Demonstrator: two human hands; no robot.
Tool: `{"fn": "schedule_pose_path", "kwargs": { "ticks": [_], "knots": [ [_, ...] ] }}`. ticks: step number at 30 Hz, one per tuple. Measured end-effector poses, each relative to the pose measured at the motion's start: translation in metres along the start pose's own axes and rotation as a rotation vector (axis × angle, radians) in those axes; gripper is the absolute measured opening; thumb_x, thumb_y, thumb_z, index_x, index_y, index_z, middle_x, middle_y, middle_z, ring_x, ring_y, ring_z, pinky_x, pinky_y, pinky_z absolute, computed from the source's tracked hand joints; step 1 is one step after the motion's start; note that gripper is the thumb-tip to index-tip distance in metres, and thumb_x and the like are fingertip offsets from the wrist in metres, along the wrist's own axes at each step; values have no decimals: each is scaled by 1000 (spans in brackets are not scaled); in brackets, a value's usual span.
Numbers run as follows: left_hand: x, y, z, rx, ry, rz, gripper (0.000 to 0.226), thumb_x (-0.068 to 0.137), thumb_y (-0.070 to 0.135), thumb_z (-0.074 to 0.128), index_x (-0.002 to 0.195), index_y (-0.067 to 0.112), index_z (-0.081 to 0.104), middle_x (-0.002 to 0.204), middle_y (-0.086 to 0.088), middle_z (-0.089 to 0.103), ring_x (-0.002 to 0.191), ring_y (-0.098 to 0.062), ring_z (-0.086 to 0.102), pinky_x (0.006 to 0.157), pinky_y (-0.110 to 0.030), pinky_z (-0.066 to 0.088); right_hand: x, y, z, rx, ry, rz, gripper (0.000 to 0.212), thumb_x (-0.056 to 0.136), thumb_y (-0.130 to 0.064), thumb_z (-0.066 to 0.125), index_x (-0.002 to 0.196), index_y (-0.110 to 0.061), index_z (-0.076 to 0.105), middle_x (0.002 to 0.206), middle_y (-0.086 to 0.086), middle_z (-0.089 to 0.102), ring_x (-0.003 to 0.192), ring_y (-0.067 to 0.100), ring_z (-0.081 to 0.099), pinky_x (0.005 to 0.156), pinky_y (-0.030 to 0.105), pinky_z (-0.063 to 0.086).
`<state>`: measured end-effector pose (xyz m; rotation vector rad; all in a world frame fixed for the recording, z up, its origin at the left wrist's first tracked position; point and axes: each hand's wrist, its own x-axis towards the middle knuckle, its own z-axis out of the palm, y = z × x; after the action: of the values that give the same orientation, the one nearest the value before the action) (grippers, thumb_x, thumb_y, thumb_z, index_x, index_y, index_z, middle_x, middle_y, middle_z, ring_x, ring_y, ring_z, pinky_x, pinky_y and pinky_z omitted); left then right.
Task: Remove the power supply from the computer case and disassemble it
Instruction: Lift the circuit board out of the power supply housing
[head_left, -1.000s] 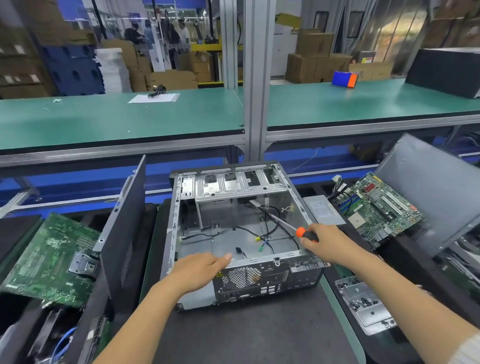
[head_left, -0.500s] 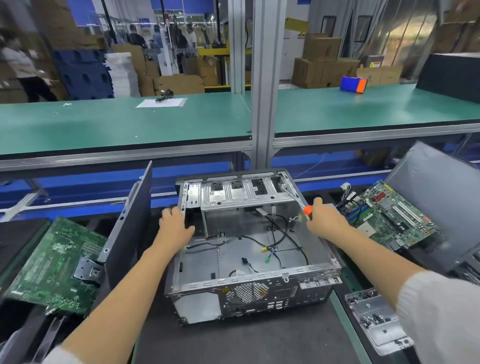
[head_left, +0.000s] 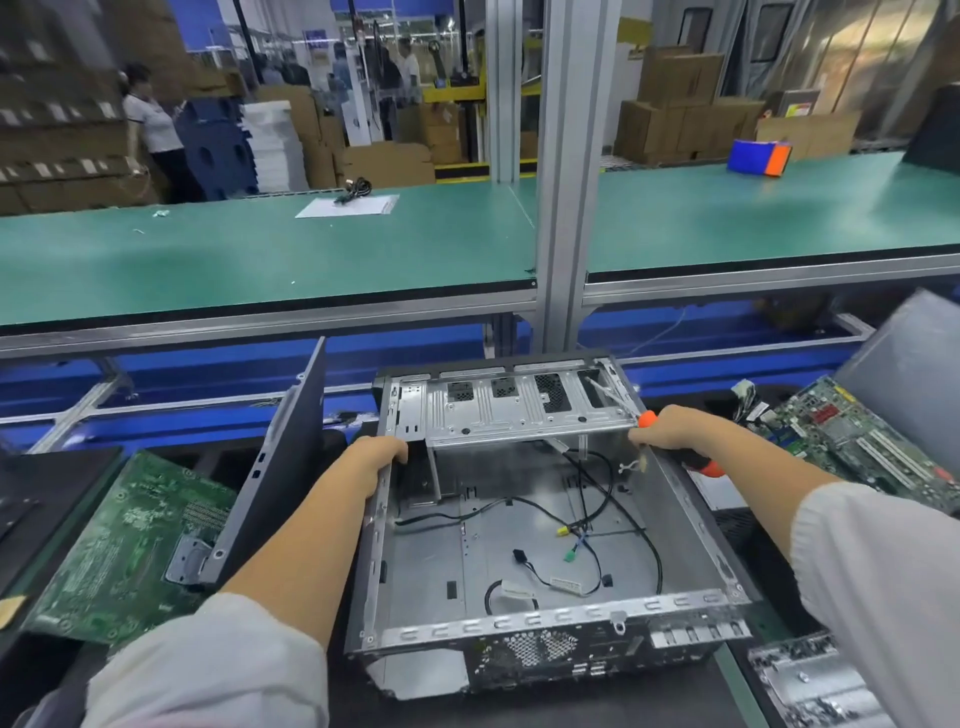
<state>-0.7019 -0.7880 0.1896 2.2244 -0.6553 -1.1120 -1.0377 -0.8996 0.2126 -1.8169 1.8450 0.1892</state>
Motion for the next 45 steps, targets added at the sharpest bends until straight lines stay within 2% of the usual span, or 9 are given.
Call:
{"fn": "schedule_pose_path", "kwargs": {
  "ticks": [7,15,20,24,27,32,35,39,45],
  "knots": [
    [9,-5,-8,-60,-67,-11,47,74,-5,59,120,-1,54,92,-16,45,72,-24,42,58,-30,39,18,4,-14,139,-145,-104,27,89,-27,56,71,-8,47,59,5,52,52,19,47,52,25,44],
    [-22,10,-28,-240,-14,228,27,72,-10,52,92,7,58,81,-12,54,71,-24,48,57,-28,38,-15,17,-44,126,19,-288,34,84,-24,63,62,-12,40,41,-4,45,36,11,42,43,21,37],
    [-51,33,-45,-357,107,621,52,82,-10,51,126,17,54,108,-2,65,92,-15,59,76,-27,47,-43,19,-69,131,418,-353,25,82,-29,67,76,-8,55,68,9,60,63,26,57,56,32,39],
    [-58,18,-35,-352,265,863,72,86,-10,53,147,23,33,129,13,50,117,-7,46,96,-12,36,-46,28,-35,307,601,-483,19,83,-20,69,90,-7,56,75,12,60,70,31,54,66,43,44],
    [-46,-15,-16,-347,275,808,79,87,-15,52,152,22,25,136,9,46,112,-7,52,80,2,37,-40,37,12,429,646,-509,22,83,-13,70,99,-11,54,64,9,58,60,30,52,62,44,43],
    [-29,-58,-7,-374,297,675,76,86,-12,57,149,20,30,131,7,49,116,-8,50,100,-27,37,-34,34,43,419,724,-497,33,80,-12,69,108,-15,53,53,4,55,47,12,47,49,25,34],
    [-25,-59,-3,-418,257,581,62,87,-8,56,141,20,42,111,12,60,89,5,55,76,-16,43,-35,28,40,373,743,-424,29,81,-16,67,107,-18,53,53,6,56,46,6,40,45,19,29],
    [-19,-50,1,-515,209,524,47,85,-13,52,124,14,55,88,8,63,76,-6,57,65,-19,44,-35,24,31,337,672,-353,16,84,-19,61,96,-12,54,57,10,57,53,24,50,54,37,38],
    [-5,-29,-19,-505,181,562,43,85,-12,54,114,19,56,100,4,67,91,-9,61,71,-20,45,-25,12,26,377,622,-391,18,87,-16,61,99,-5,54,64,18,58,57,30,50,53,36,36]
  ]
}}
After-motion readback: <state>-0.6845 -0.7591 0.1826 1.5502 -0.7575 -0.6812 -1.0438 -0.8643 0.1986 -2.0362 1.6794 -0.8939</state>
